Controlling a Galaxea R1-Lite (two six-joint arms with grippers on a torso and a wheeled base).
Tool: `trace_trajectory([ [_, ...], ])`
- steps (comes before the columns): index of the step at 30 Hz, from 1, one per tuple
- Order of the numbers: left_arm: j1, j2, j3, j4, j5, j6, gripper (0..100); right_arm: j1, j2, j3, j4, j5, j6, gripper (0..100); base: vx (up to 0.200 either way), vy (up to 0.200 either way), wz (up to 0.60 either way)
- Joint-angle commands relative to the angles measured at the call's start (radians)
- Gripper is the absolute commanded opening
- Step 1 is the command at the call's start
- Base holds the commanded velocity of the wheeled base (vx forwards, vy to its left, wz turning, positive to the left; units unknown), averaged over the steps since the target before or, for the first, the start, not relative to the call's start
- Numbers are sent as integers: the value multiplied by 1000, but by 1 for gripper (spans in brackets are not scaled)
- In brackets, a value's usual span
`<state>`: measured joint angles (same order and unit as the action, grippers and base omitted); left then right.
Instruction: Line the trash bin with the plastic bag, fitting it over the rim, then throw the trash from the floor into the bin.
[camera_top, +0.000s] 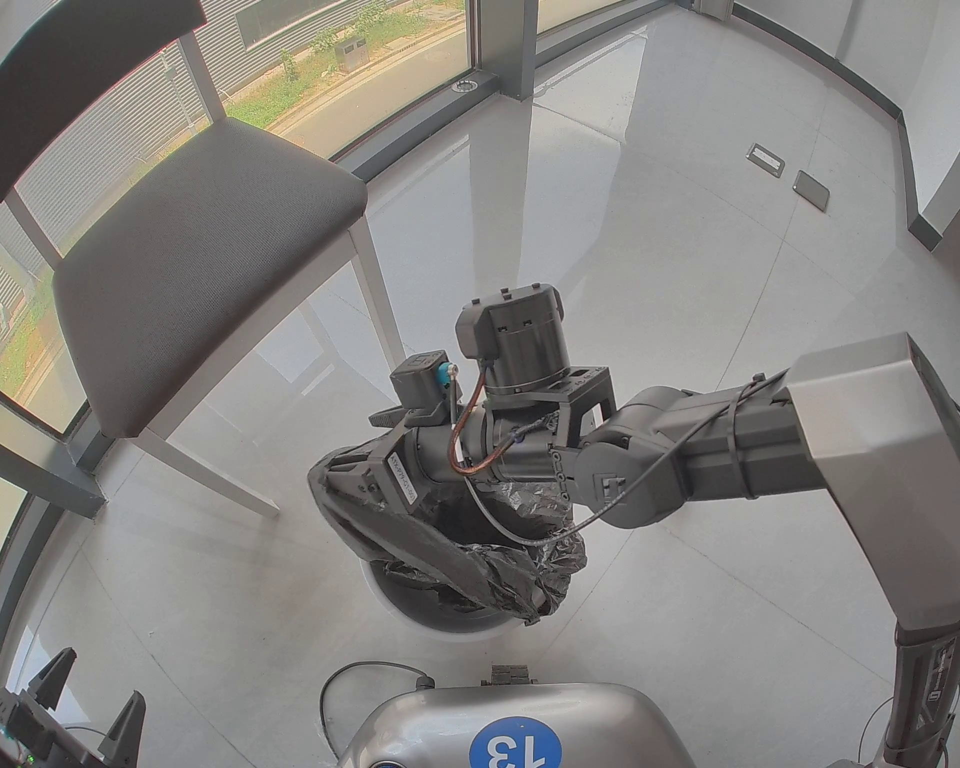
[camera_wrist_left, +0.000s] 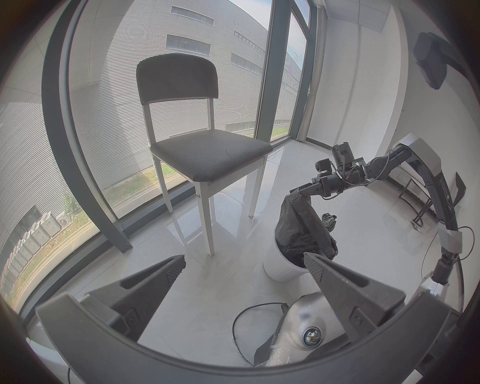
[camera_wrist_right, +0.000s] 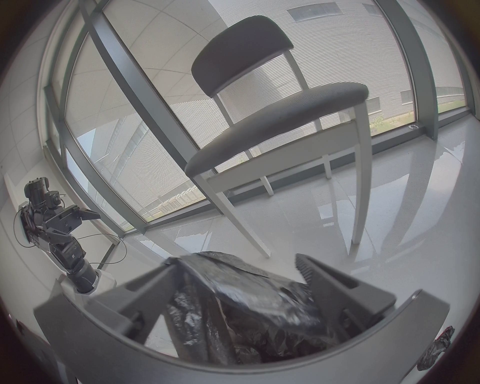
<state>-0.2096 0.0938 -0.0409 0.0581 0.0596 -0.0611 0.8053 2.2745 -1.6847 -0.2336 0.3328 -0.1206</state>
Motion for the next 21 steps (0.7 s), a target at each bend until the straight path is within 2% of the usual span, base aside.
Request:
trace_trajectory([
  [1,-1,3,-1,0,0,0,100,2,11,-10,-10,0,1,100,0,0,0],
  [7,-1,3,-1,0,0,0,100,-43,5,40,-19,-1,-20,100,0,0,0],
  [9,-1,3,-1,0,0,0,100,-66,14,95,-69,-3,-42,100,0,0,0],
  [12,-1,3,-1,0,0,0,100,-71,3,161,-185,0,-30,100,0,0,0],
  [21,-1,3,-1,0,0,0,100,-106,0,138,-187,0,-71,100,0,0,0],
])
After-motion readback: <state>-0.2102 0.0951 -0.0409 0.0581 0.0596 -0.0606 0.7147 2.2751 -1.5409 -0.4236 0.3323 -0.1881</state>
